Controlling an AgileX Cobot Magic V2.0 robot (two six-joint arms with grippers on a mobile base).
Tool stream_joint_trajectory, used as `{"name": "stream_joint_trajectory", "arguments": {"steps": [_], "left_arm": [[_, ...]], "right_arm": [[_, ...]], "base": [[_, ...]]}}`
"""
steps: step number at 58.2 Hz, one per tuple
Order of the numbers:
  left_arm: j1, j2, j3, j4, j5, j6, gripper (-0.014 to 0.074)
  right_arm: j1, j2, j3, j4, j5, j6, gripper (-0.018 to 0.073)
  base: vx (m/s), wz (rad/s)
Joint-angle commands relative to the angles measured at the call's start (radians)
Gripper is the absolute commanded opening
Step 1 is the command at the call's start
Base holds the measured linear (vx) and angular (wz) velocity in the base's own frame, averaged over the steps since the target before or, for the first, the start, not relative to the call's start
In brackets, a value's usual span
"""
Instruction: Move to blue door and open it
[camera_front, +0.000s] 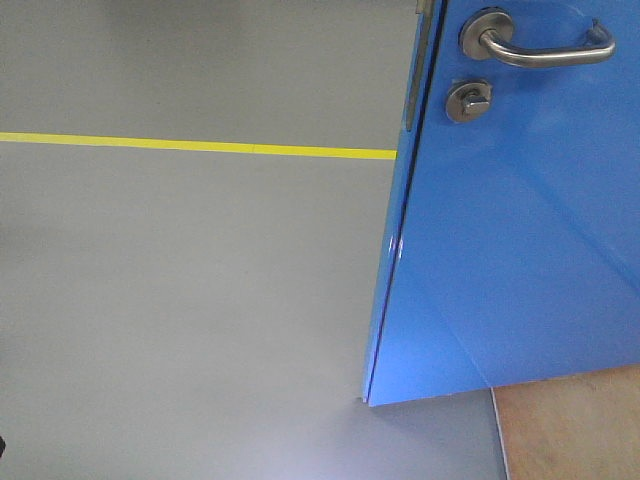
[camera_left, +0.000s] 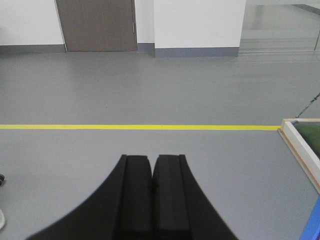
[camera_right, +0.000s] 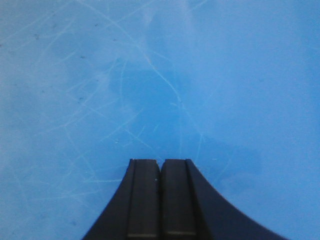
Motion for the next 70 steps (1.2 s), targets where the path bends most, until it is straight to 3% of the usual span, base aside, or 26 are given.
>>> {"name": "stream_joint_trajectory", "arguments": {"steps": [1, 70], "left_arm": [[-0.006, -0.011, -0.026, -0.006, -0.077, -0.001, 0.0073], [-0.006, -0.011, -0.026, -0.006, -0.077, -0.001, 0.0073]], "right_arm": [[0.002, -0.021, -0.026, -0.006, -0.055, -0.006, 0.0012], [0.002, -0.020, -0.026, -0.006, -0.055, -0.006, 0.0012]], "base": [[0.26, 0.09], [0.25, -0.02]]}}
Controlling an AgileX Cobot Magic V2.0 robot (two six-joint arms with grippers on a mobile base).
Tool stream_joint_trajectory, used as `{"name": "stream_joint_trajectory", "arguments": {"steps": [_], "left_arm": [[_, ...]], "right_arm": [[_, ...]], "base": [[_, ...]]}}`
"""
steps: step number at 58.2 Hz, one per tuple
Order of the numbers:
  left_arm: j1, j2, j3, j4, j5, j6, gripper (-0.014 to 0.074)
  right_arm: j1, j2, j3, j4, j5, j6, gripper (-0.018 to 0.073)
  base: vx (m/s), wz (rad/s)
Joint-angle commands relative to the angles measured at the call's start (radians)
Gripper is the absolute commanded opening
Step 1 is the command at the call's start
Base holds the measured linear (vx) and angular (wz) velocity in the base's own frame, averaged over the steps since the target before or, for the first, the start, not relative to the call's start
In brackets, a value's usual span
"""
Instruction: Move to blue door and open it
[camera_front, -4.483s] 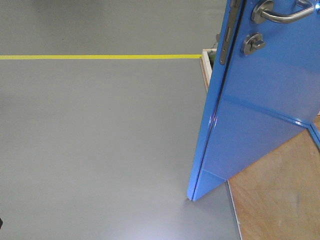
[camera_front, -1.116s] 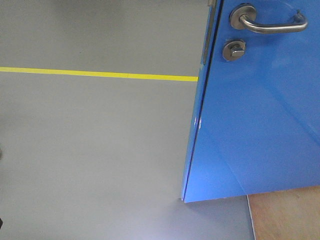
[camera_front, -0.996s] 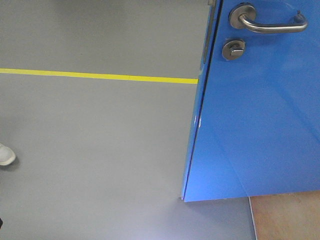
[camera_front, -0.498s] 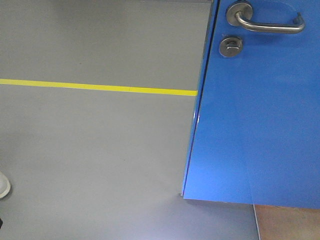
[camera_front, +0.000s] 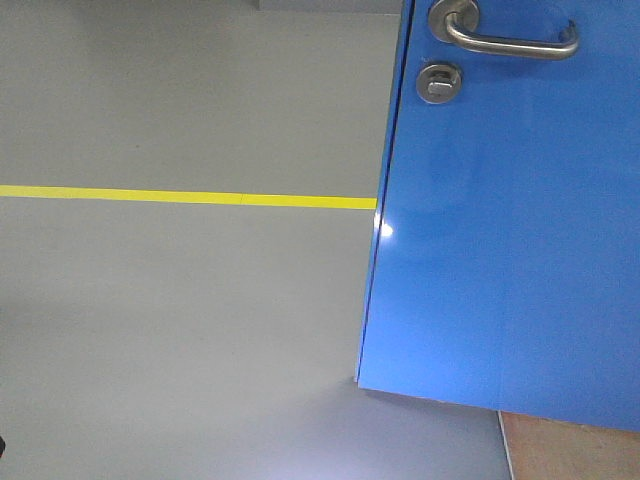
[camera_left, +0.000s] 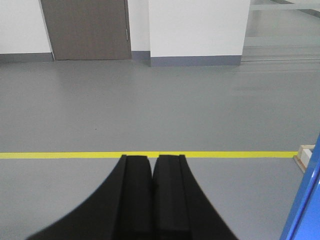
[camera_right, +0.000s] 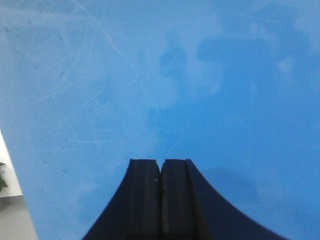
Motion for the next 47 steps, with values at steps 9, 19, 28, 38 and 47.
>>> {"name": "stream_joint_trajectory", "arguments": {"steps": [9, 19, 28, 38, 47], "left_arm": [[-0.006, -0.011, -0.026, -0.006, -0.077, -0.001, 0.0073], [-0.006, -0.011, -0.026, -0.006, -0.077, -0.001, 0.0073], [-0.006, -0.011, -0.026, -0.006, -0.077, -0.001, 0.0073], [-0.006, -0.011, -0.026, -0.006, -0.077, -0.001, 0.0073], [-0.006, -0.011, -0.026, -0.006, -0.077, -0.001, 0.0073]], "right_arm": [[-0.003, -0.034, -0.032, -0.006, -0.078, -0.006, 0.0012], [-0.003, -0.034, -0.032, -0.006, -0.079, -0.006, 0.0012], [-0.003, -0.031, -0.032, -0.006, -0.079, -0.006, 0.0012], [-0.003, -0.031, -0.032, -0.006, -0.078, -0.006, 0.0012], [-0.003, -0.031, -0.032, -0.006, -0.078, -0.006, 0.0012]], "base": [[0.06, -0.07], [-0.01, -0.01], [-0.05, 0.03], [-0.07, 0.03], [-0.04, 0.05]]}}
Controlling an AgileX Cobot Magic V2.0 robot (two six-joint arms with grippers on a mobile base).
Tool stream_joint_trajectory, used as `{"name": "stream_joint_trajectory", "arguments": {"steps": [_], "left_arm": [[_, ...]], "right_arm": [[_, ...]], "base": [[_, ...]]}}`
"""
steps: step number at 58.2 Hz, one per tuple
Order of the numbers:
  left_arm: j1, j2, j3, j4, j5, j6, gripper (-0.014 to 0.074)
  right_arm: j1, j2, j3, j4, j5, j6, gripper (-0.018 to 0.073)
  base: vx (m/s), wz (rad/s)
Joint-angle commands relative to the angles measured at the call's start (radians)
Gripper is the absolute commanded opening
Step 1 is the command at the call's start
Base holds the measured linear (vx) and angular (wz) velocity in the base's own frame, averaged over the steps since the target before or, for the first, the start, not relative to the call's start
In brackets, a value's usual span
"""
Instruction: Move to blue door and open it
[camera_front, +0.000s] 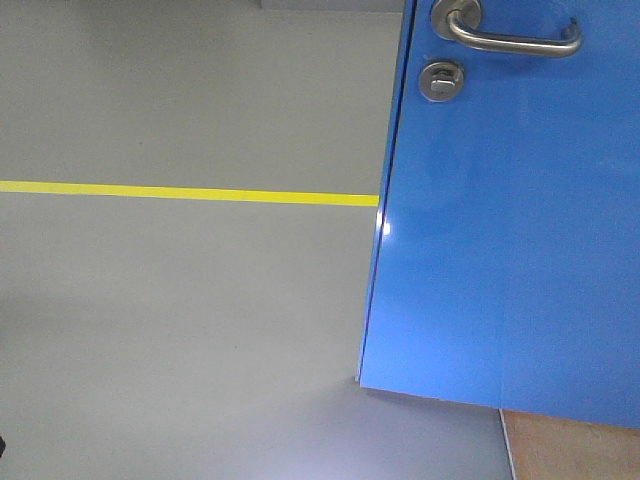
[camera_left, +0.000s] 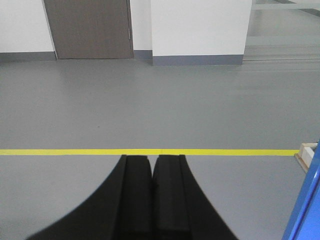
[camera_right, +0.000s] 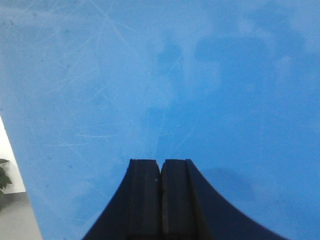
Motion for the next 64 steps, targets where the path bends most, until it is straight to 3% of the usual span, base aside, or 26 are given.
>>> {"name": "stream_joint_trajectory", "arguments": {"steps": [1, 36, 45, 54, 64], "left_arm": [[-0.006, -0.011, -0.026, -0.006, -0.077, -0.001, 0.0073], [-0.006, -0.011, -0.026, -0.006, -0.077, -0.001, 0.0073], [-0.006, -0.011, -0.026, -0.006, -0.077, -0.001, 0.0073], [-0.006, -0.011, -0.026, -0.006, -0.077, -0.001, 0.0073], [-0.006, -0.011, -0.026, -0.006, -0.077, -0.001, 0.0073]], "right_arm": [[-0.003, -0.034, -0.032, -0.006, -0.080, -0.006, 0.0012], [-0.003, -0.034, -0.032, -0.010, -0.079, -0.007, 0.0012], [0.012, -0.109, 0.004, -0.018, 0.028, -0.003, 0.0012], [0.016, -0.260, 0.184, -0.165, 0.099, -0.046, 0.0012], [0.015, -0.513, 0.504, -0.213, 0.100, -0.046, 0.0012]], "base": [[-0.03, 0.05], [0.00, 0.01], [0.00, 0.00], [0.00, 0.00], [0.00, 0.00]]}}
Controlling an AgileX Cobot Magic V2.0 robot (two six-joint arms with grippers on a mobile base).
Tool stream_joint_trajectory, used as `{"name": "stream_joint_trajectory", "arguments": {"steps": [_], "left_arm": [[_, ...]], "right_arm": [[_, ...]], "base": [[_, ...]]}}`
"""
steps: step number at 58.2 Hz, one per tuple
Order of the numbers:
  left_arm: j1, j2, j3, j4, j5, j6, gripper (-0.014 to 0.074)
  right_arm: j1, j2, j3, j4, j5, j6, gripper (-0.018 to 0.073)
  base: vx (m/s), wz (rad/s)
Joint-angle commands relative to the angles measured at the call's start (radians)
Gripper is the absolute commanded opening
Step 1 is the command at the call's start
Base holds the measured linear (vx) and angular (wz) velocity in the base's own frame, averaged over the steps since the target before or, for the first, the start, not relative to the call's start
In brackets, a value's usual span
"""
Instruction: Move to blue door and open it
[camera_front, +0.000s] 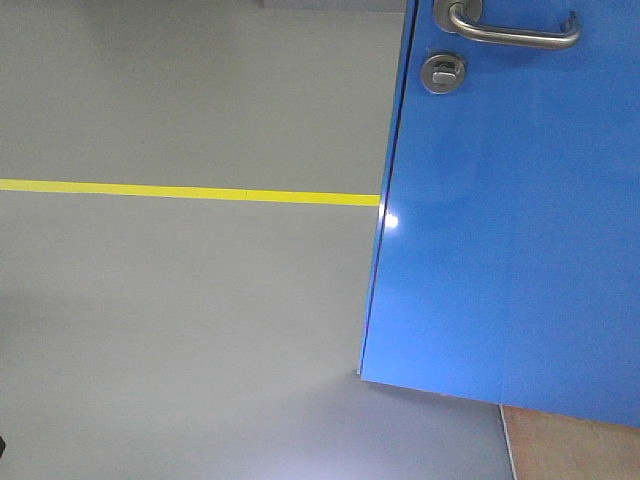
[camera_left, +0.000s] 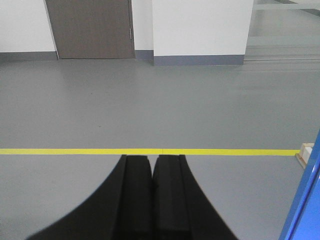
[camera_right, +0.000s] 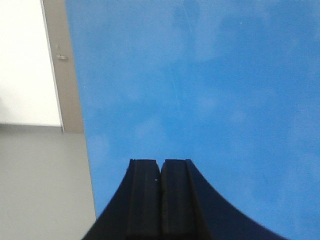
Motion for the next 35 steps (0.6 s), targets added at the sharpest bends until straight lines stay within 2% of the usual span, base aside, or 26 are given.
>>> {"name": "stream_joint_trajectory", "arguments": {"steps": [1, 24, 29, 35], "left_arm": [[-0.006, -0.011, -0.026, -0.006, -0.077, -0.001, 0.0073], [-0.006, -0.011, -0.026, -0.006, -0.077, -0.001, 0.0073], [-0.006, -0.011, -0.026, -0.006, -0.077, -0.001, 0.0073], [-0.006, -0.011, -0.026, -0.006, -0.077, -0.001, 0.0073]], "right_arm": [[0.000, -0.166, 0.150, -0.038, -0.063, -0.012, 0.0012], [-0.005, -0.964, 0.921, 0.024, -0.067, 0.000, 0.0012], [-0.041, -1.100, 1.032, 0.041, -0.063, 0.023, 0.0012], [-0.134, -1.166, 1.117, 0.066, -0.047, 0.052, 0.0012]], "base": [[0.00, 0.00], [0.00, 0.00], [0.00, 0.00], [0.00, 0.00]]}}
